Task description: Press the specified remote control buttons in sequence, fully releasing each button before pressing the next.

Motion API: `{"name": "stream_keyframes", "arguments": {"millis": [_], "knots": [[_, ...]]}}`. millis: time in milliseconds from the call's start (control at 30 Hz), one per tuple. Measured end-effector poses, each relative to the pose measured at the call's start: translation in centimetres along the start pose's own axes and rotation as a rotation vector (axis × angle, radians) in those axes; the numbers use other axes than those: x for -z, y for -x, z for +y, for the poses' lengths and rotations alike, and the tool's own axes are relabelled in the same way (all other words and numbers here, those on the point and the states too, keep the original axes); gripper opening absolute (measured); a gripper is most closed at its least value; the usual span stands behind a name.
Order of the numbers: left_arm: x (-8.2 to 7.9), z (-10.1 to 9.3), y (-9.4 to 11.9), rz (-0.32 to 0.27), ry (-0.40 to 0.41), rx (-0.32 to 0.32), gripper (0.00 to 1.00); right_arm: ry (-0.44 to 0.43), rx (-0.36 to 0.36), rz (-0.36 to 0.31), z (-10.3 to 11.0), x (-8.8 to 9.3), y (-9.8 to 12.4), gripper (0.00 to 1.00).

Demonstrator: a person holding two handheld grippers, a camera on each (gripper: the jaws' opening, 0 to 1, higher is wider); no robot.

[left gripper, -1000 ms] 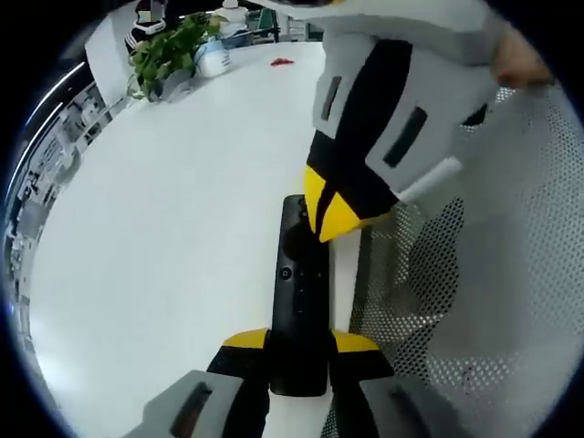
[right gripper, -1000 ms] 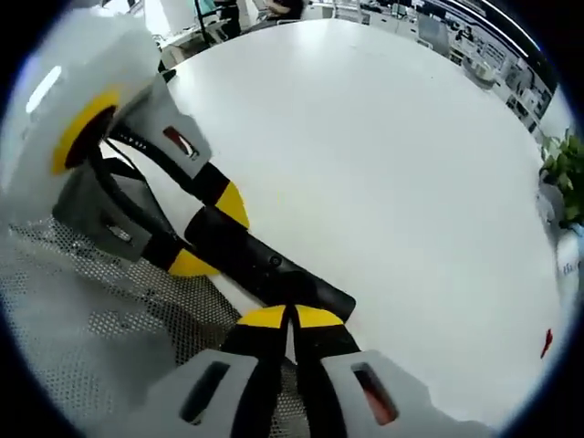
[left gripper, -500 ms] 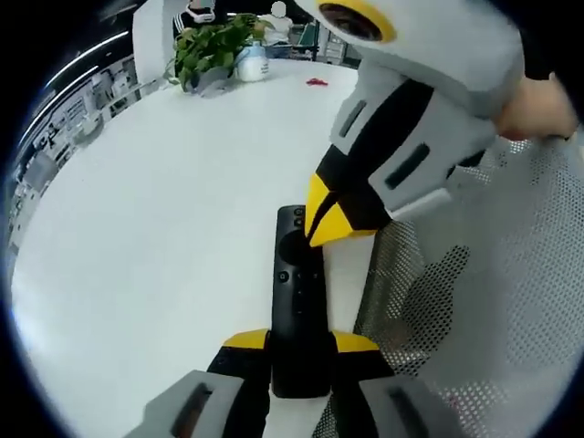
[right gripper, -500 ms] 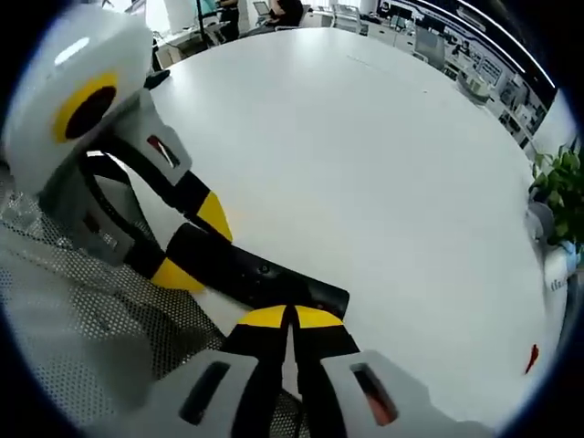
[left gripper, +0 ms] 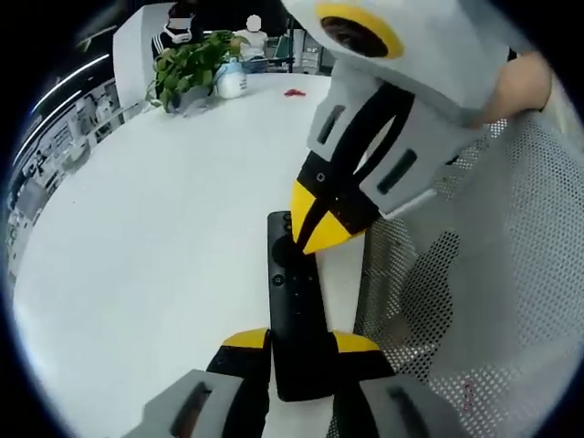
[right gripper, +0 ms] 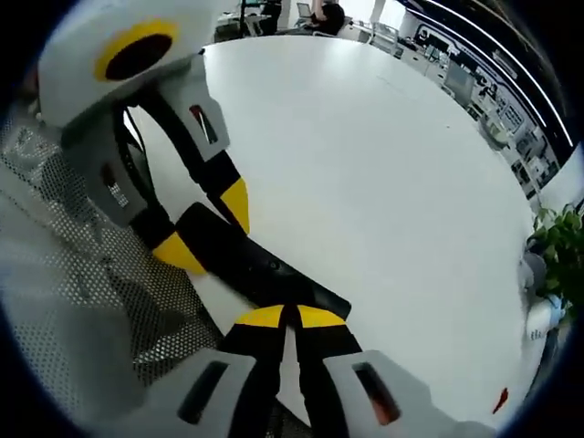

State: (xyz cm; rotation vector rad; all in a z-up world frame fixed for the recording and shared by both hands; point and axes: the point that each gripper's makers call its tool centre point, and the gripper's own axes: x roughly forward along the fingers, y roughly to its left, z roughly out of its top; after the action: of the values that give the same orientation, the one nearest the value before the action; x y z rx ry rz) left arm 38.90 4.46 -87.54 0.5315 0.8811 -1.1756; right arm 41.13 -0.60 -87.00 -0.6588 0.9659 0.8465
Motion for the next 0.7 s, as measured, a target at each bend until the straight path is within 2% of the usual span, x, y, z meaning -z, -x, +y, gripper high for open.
{"name": "stream_keyframes", "arguments": {"millis": [100,333,500,567,700], "knots": [[-0.01,-0.02,0.00,0.001,0.001,0.005,0.24,-0.036,-0.013,-0.014,-0.10,0.03,0.01,0.02],[-0.10,0.13,-0.04,0.002,0.006,0.024,0.24,-0.042,-0.034,-0.023,-0.08,-0.02,0.09,0.02],[-0.13,0.11,0.05,-0.007,0.025,0.037,0.24,0.015,-0.027,-0.017,-0.09,-0.40,0.08,0.02],[-0.11,0.13,0.09,-0.009,0.026,0.043,0.24,0.000,-0.025,-0.044,-0.23,-0.91,-0.04,0.06],[-0.08,0.03,0.08,-0.008,0.017,0.046,0.24,-0.037,-0.043,-0.042,-0.29,-0.65,-0.03,0.05]]}}
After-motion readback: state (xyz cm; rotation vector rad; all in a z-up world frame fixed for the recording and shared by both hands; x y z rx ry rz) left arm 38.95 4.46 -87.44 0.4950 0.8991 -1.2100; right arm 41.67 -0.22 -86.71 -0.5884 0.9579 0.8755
